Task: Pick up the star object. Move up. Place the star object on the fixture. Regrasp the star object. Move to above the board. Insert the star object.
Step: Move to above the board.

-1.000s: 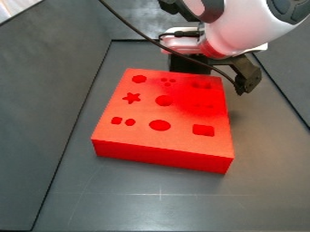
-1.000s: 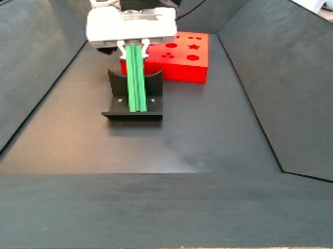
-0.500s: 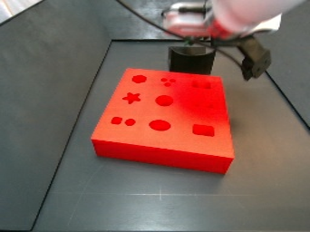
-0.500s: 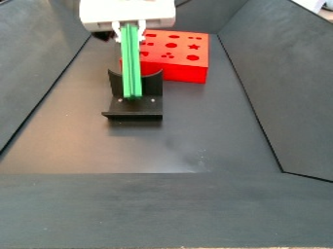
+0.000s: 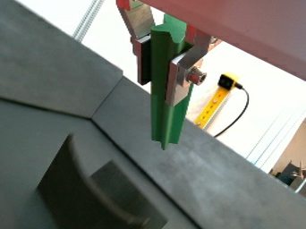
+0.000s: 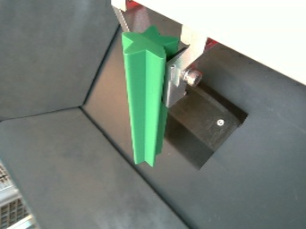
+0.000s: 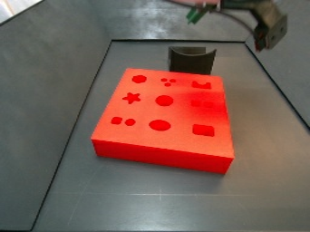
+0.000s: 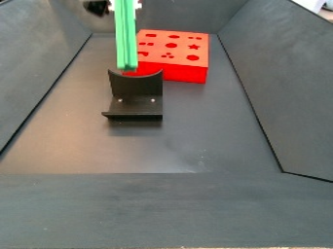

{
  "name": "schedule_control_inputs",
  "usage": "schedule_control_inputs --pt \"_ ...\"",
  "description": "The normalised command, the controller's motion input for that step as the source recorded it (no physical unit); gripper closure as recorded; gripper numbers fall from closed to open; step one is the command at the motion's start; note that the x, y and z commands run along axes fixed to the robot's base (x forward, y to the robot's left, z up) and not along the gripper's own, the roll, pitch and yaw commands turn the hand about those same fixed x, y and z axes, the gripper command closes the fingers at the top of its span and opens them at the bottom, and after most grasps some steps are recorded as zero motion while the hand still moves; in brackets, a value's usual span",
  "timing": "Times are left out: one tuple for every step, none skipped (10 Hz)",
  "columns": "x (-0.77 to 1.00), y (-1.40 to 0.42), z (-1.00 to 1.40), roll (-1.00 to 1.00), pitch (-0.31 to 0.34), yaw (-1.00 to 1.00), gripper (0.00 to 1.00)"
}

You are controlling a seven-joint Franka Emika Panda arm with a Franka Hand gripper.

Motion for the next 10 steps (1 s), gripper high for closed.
schedule_control_inputs --pt "0.01 0.0 1.0 -0.04 0.078 0.07 1.0" --pt "0.01 0.0 1.0 -0.04 0.072 0.07 1.0" --pt "0.01 0.0 1.0 -0.04 0.072 0.07 1.0" --pt "0.01 -0.01 1.0 -0.04 0.072 0.07 1.0" --pt "0.01 -0.01 1.0 -0.04 0.08 0.07 1.0" --pt "0.02 -0.02 1.0 -0.04 0.083 0.07 1.0" --pt "0.02 -0.02 1.0 -0.04 0.09 0.07 1.0" --pt "0.03 -0.02 0.94 -0.04 0.096 0.07 1.0" --pt "0.03 -0.02 0.82 -0.04 0.097 0.07 1.0" --pt "0.02 -0.02 0.54 -0.04 0.103 0.08 1.0"
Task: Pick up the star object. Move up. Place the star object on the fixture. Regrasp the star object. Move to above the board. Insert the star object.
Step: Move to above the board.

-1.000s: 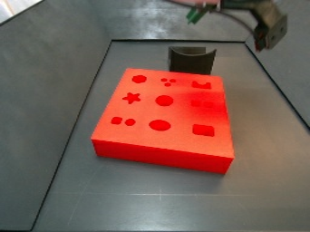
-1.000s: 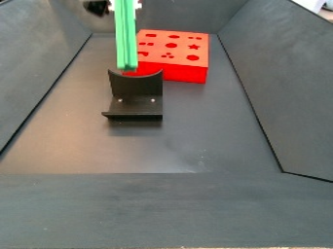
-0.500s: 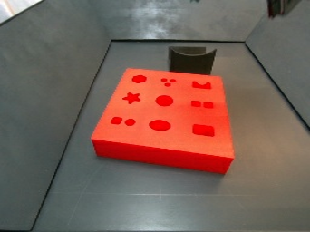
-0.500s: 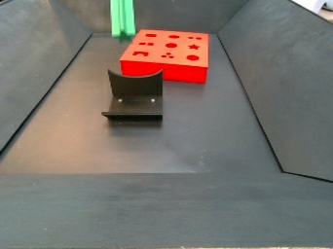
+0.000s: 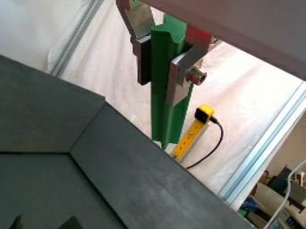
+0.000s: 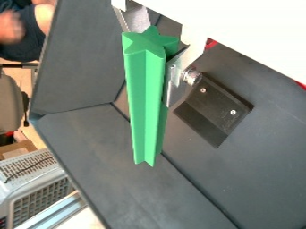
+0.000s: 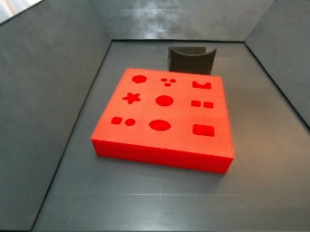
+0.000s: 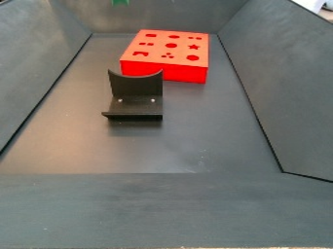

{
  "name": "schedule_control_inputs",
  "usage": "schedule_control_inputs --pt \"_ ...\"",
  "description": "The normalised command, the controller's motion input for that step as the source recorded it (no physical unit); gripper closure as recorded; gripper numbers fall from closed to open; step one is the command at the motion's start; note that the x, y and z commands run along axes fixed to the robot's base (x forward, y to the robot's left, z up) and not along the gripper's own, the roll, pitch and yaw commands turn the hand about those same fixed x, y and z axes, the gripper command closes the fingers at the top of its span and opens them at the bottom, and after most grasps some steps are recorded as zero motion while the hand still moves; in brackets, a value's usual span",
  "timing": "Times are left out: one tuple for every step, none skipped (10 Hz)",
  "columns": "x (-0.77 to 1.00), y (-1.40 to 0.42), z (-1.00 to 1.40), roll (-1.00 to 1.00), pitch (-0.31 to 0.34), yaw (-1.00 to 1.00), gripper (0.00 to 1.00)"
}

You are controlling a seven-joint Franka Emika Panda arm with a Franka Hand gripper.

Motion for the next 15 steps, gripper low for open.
schedule_control_inputs --pt "0.02 -0.02 0.42 -0.04 0.105 0.08 1.0" --pt "0.02 -0.02 0.2 -0.05 0.104 0.09 1.0" --pt "-0.66 -1.0 0.09 -1.0 -0.036 -0.05 1.0" --pt "-0.67 -1.0 0.11 -1.0 -0.049 -0.05 1.0" --pt "-0.72 -1.0 0.12 -1.0 -0.063 -0.05 1.0" --pt "-0.74 -1.0 0.09 -1.0 -0.072 -0.05 1.0" --pt "-0.76 -1.0 0.11 -1.0 -0.078 -0.05 1.0" --pt "-0.78 -1.0 0.1 -1.0 -0.082 -0.06 1.0" --pt "-0.81 -1.0 0.09 -1.0 -0.085 -0.06 1.0" --pt "-0.54 -0.57 0.07 -1.0 -0.093 -0.06 1.0" --pt "-0.38 -0.36 0.04 -1.0 -0.095 -0.06 1.0" --pt "-0.19 -0.13 0.01 -1.0 -0.082 -0.07 1.0" --pt "-0.13 -0.08 0.02 -1.0 -0.082 -0.07 1.0" --pt "-0.09 -0.02 0.0 -0.97 -0.093 -0.07 1.0" --pt "-0.08 0.0 0.0 -0.82 -0.086 -0.06 1.0"
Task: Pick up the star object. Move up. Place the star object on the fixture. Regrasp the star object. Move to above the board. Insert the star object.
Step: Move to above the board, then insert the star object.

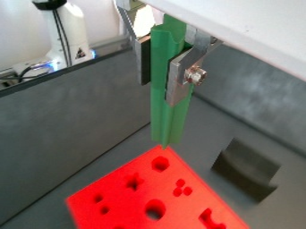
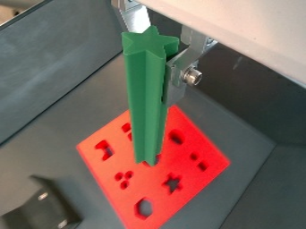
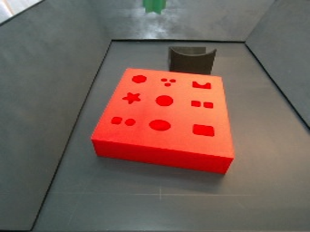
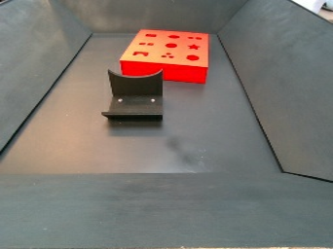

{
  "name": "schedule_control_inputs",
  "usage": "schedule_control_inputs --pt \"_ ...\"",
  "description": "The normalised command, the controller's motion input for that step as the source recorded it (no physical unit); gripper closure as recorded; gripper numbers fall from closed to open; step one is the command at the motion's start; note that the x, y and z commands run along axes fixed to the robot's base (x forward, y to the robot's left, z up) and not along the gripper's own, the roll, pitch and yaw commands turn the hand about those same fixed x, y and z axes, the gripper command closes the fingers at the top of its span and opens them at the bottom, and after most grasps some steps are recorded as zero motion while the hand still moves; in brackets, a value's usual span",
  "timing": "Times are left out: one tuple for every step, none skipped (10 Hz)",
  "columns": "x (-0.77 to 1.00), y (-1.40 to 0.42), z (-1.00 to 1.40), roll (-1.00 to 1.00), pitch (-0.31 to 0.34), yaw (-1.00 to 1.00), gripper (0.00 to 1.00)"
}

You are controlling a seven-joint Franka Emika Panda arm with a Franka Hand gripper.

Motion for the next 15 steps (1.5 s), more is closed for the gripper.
schedule_control_inputs --pt "-0.07 0.01 0.0 -0.53 -0.073 -0.03 1.0" --pt "-0.06 0.01 0.0 -0.36 -0.062 -0.02 1.0" --pt "-0.04 0.01 0.0 -0.22 -0.046 -0.01 1.0" --pt "-0.07 0.0 0.0 0.0 0.003 -0.02 1.0" --pt "-0.04 -0.04 0.0 0.05 0.06 -0.04 1.0" --pt "0.0 0.06 0.0 0.0 0.0 0.0 1.0" --pt "-0.22 0.0 -0.34 -0.04 -0.094 -0.89 1.0" --pt "0.0 0.0 -0.46 0.0 -0.02 -1.0 1.0" --pt "0.0 0.0 -0.48 0.0 -0.019 -1.0 1.0" --pt "0.0 0.0 -0.52 0.0 -0.03 -1.0 1.0" --pt "-0.07 0.0 -0.7 -0.03 -0.163 -1.0 1.0" --pt "-0.26 0.0 -0.78 -0.11 -0.117 -0.88 1.0" --pt "-0.11 0.19 -0.3 -0.23 -0.314 -0.49 1.0" --pt "0.0 0.04 -0.11 0.0 0.0 0.0 1.0" --pt "-0.17 0.37 -0.61 -0.14 -0.117 -0.1 1.0"
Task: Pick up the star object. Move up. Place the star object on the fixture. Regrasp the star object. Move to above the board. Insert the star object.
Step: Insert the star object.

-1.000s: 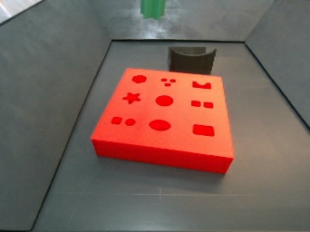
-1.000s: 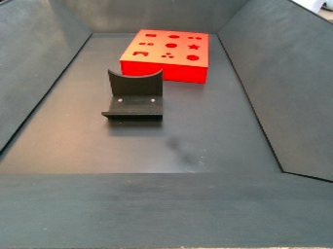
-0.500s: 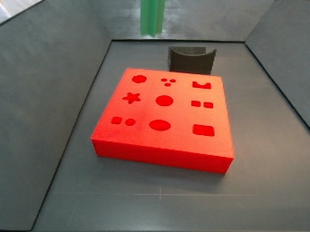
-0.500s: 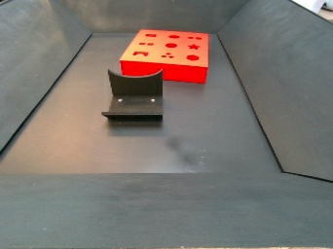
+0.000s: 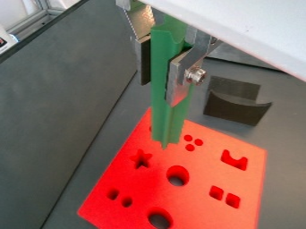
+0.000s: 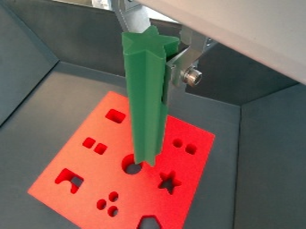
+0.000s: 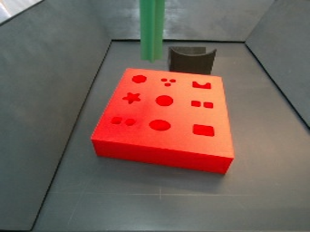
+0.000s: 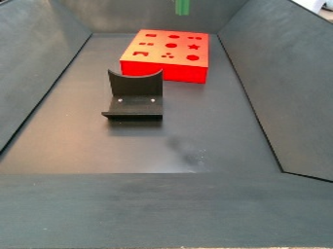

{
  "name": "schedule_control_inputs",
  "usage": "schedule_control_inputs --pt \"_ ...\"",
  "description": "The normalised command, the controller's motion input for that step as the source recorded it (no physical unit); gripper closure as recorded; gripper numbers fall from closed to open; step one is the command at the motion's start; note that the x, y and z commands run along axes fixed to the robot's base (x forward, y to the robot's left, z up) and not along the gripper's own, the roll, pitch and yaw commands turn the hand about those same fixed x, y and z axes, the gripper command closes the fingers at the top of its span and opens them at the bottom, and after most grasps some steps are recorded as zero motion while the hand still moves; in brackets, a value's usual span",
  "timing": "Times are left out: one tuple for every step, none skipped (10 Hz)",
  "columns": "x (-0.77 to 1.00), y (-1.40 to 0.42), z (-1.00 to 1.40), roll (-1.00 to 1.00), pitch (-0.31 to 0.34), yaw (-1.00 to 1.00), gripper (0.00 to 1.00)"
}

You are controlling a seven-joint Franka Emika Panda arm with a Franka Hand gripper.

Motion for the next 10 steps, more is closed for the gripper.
schedule_control_inputs --pt "-0.07 0.29 -0.76 -0.11 -0.117 -0.1 1.0" --pt "-0.04 0.03 -0.16 -0.1 -0.199 -0.04 1.0" --pt "0.0 0.0 -0.08 0.0 0.0 0.0 1.0" --pt "-0.03 0.0 -0.53 0.0 -0.099 -0.08 1.0" --pt "-0.11 0.0 -0.68 -0.04 -0.123 -0.25 1.0" --pt "0.0 0.01 -0.26 -0.07 -0.173 -0.08 1.0" --pt "-0.01 0.0 -0.13 0.01 -0.003 0.0 1.0" --pt "-0.29 0.0 -0.32 0.0 -0.041 -0.12 1.0" --pt "-0.09 0.02 -0.12 -0.04 -0.059 -0.04 1.0" --pt "0.0 0.0 -0.03 0.0 0.0 0.0 1.0"
